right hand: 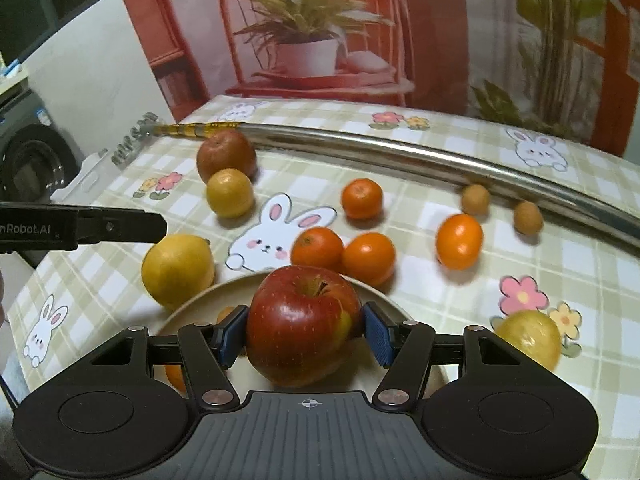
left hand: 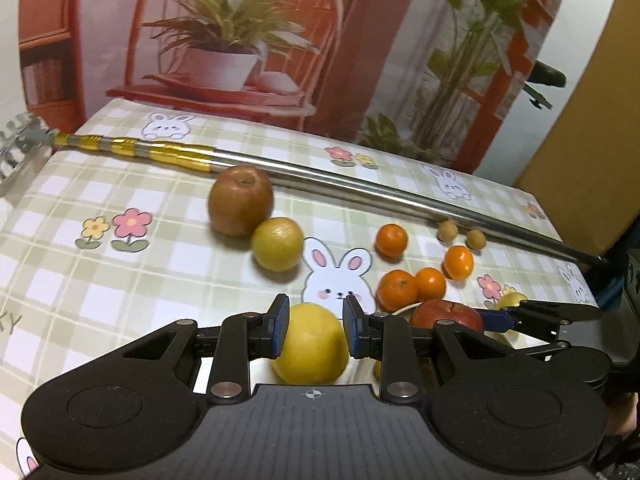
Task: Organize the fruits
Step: 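Lower the kiwi onto the plate with left while right lowers the red apple onto it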
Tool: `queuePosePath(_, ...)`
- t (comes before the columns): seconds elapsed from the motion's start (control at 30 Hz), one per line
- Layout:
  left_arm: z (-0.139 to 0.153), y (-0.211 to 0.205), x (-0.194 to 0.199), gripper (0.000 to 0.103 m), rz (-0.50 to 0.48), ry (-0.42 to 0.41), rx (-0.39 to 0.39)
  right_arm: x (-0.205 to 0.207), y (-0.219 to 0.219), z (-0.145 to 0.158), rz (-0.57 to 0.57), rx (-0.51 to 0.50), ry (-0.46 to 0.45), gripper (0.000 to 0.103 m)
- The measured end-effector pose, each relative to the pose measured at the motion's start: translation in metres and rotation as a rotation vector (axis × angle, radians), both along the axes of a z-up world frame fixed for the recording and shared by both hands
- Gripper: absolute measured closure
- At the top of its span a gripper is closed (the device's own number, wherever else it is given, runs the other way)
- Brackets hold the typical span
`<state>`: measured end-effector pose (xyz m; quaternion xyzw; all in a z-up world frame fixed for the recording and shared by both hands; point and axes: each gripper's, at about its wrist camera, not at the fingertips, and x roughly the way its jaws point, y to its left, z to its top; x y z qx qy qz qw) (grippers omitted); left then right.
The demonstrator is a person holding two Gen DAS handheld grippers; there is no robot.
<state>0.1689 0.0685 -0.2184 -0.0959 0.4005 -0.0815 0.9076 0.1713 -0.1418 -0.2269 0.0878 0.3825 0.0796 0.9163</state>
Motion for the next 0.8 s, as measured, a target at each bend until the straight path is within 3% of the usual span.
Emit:
queuePosePath(0.27,0.001,0.006,-0.002,0.073,0.014,0.003,-0.011,0.003,0.006,-0.001,0.016,0.001,-0.034,0.046)
queuePosePath(0.8,-0.001,0.003,-0.005,0.072,0.000,0.009,-0.025,-0.012,-0.003,0.002,-0.013,0.048,0.018,0.043)
